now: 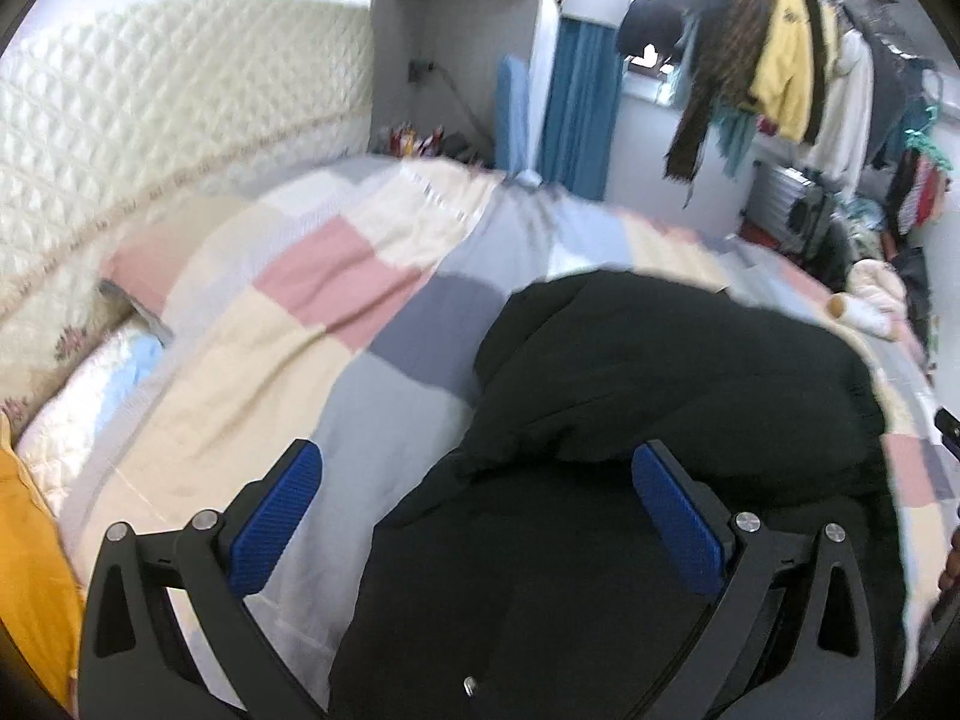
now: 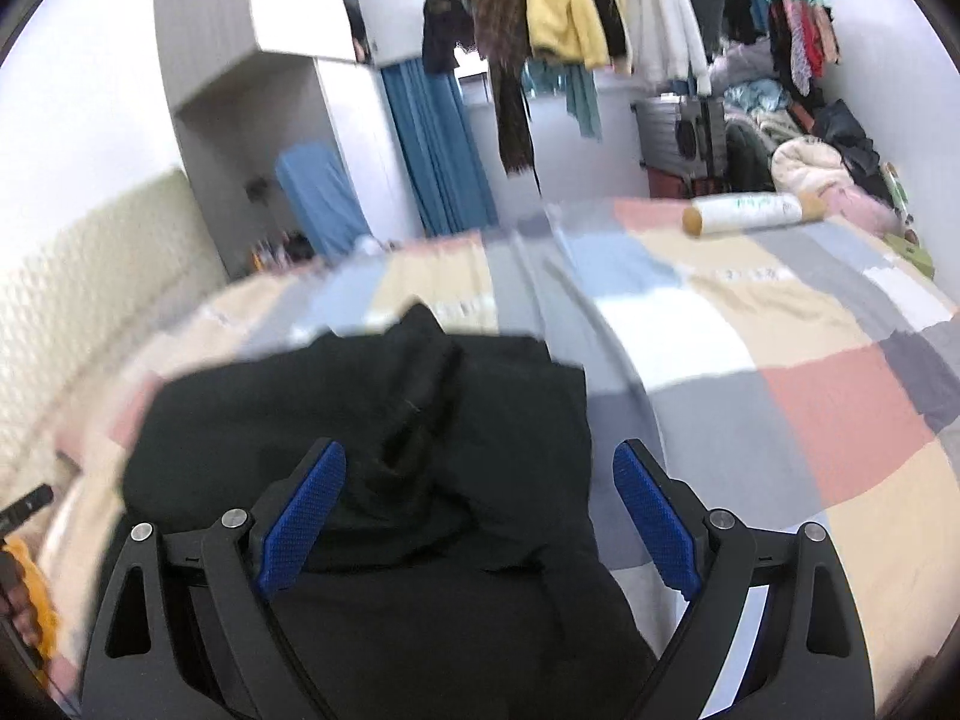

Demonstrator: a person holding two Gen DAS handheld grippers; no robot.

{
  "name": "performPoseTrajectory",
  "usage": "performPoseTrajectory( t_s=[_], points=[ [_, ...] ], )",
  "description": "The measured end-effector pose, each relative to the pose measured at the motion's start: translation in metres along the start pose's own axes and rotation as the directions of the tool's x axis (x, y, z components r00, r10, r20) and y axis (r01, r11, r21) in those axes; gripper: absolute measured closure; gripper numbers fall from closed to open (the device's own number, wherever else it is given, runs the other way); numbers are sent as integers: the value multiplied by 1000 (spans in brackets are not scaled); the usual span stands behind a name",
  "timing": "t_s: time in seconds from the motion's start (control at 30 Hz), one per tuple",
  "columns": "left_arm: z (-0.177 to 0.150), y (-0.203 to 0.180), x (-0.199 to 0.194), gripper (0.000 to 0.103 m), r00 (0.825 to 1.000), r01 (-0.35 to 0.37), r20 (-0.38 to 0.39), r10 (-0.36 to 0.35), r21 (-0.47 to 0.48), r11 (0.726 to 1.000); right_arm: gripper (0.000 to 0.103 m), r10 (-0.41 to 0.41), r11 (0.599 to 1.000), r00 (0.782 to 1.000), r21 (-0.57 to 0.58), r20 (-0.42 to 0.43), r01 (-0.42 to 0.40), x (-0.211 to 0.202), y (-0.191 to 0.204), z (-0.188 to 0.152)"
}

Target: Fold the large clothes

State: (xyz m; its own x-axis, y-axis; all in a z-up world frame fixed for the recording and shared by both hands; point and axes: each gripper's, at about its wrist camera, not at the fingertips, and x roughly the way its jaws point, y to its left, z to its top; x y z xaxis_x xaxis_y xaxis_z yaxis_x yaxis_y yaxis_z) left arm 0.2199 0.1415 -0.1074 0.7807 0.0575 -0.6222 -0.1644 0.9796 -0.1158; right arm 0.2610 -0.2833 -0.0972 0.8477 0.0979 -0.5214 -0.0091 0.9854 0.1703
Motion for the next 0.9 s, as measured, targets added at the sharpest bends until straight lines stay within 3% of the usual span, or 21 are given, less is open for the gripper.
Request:
performPoseTrajectory(
  t_s=[0.1, 0.17, 0.3, 0.43, 0.67, 0.9],
  points=[
    [15, -5, -48, 0, 998, 14, 63, -14, -3, 1000, 13, 18, 1000, 999, -18, 42, -18, -38, 15, 13],
    [29, -8, -77, 0, 995, -11, 99, 13, -14, 1000, 13, 40, 999, 995, -32, 88, -37, -72, 26, 25],
    [58, -11, -133, 0, 988, 58, 145, -53, -32, 998, 13, 72, 997, 984, -52, 166, -64, -131, 45, 53],
    [63, -21, -186, 0, 982, 96, 167, -92, -16, 995, 12, 101, 995, 975, -49, 199, -93, -183, 54, 66],
    [30, -23, -237, 0, 981, 162, 110, -161, 2, 987, 12, 138, 985, 975, -129, 174, -117, -239, 60, 44],
    [-30, 2, -229, 0, 966, 255, -16, -258, -97, 962, 12, 160, 977, 987, -146, 25, -155, -250, 44, -11]
  ],
)
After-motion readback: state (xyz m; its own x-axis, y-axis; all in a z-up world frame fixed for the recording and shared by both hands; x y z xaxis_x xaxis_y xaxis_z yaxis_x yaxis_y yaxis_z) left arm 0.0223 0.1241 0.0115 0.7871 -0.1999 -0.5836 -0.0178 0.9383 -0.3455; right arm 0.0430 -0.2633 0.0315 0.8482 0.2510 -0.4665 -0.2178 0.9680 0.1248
